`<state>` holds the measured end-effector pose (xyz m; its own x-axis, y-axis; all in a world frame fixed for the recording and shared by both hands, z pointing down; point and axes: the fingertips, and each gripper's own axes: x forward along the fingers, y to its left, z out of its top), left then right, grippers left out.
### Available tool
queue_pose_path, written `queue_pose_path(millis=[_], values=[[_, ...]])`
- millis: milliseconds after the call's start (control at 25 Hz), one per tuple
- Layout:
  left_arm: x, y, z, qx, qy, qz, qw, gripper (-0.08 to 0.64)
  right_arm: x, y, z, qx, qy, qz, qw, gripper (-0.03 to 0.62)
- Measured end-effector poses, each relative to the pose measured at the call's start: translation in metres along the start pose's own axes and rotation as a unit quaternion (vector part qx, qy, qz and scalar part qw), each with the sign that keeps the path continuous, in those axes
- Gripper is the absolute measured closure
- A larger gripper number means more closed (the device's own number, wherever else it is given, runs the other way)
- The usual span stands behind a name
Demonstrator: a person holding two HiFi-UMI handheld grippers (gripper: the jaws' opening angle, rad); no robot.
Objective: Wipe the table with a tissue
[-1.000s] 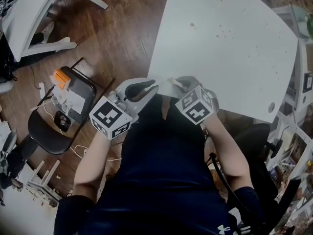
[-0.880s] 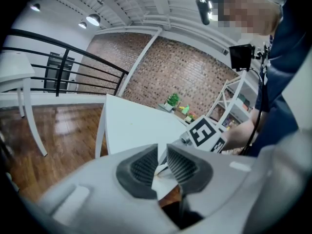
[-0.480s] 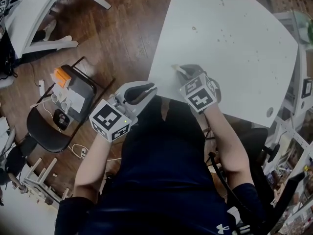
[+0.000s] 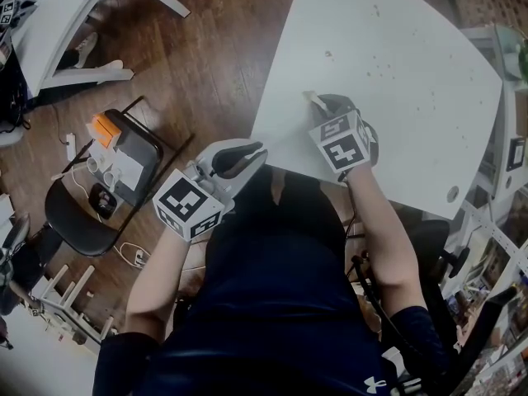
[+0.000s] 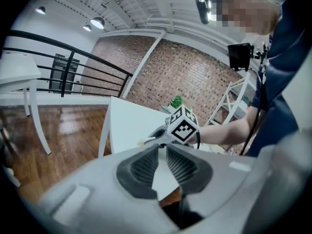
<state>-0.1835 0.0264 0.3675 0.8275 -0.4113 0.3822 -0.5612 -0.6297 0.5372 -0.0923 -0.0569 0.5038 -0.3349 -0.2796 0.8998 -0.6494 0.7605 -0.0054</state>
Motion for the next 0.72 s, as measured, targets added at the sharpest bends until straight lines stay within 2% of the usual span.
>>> queue_pose_path(millis=[160,280,480,720], values=[[0.002,-0.002,-0.001,0.001,0.004,-0.005,1.0,0.508,-0.007,-0.013,-0.014,0.025,0.003,-0.008,1.0,0.574],[0.007,-0.006,-0.002,0.003,0.009,-0.013,0.9999,0.508,-0.011,-0.007,-0.027,0.034,0.005,0.011,0.999,0.574],[0.02,-0.018,0.0,0.014,0.018,-0.031,0.9993,0.508,-0.02,0.011,-0.044,0.023,0.014,0.039,0.999,0.574],[0.032,-0.033,0.002,0.03,0.029,-0.049,0.9979,0.508,-0.029,0.028,-0.061,0.037,0.011,0.055,0.998,0.574]])
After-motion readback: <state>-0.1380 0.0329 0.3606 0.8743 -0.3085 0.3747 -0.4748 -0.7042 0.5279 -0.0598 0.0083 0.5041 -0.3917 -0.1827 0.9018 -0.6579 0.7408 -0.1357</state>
